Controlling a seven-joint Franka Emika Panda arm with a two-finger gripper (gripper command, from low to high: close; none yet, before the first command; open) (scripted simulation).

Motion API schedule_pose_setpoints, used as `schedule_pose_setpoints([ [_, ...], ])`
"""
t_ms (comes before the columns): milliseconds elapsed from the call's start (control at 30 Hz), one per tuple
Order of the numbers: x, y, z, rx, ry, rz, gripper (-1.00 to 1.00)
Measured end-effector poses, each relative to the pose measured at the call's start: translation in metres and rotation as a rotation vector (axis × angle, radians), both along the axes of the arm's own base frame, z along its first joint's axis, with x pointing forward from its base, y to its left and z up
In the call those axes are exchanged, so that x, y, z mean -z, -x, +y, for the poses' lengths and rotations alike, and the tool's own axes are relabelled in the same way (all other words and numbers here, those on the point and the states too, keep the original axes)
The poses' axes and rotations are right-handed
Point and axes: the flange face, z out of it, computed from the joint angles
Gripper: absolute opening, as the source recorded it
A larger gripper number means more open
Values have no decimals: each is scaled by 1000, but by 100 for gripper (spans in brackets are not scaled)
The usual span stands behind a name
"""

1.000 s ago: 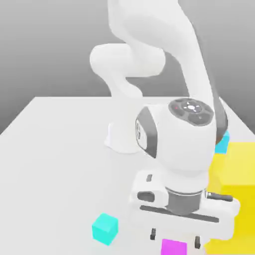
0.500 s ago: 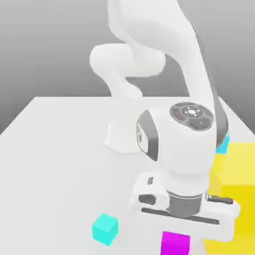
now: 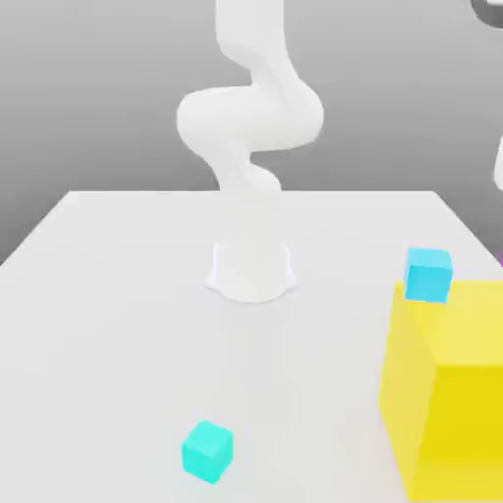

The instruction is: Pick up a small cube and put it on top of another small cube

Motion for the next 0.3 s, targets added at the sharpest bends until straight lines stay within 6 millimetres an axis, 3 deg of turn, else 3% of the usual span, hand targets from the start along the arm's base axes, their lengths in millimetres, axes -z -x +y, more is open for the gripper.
schedule_pose_setpoints([
  [33,14,1,0,-3,-1,1,-100],
  [67,26,1,0,-4,-2,1,100],
  [300,27,2,-1,-5,2,-1,100],
])
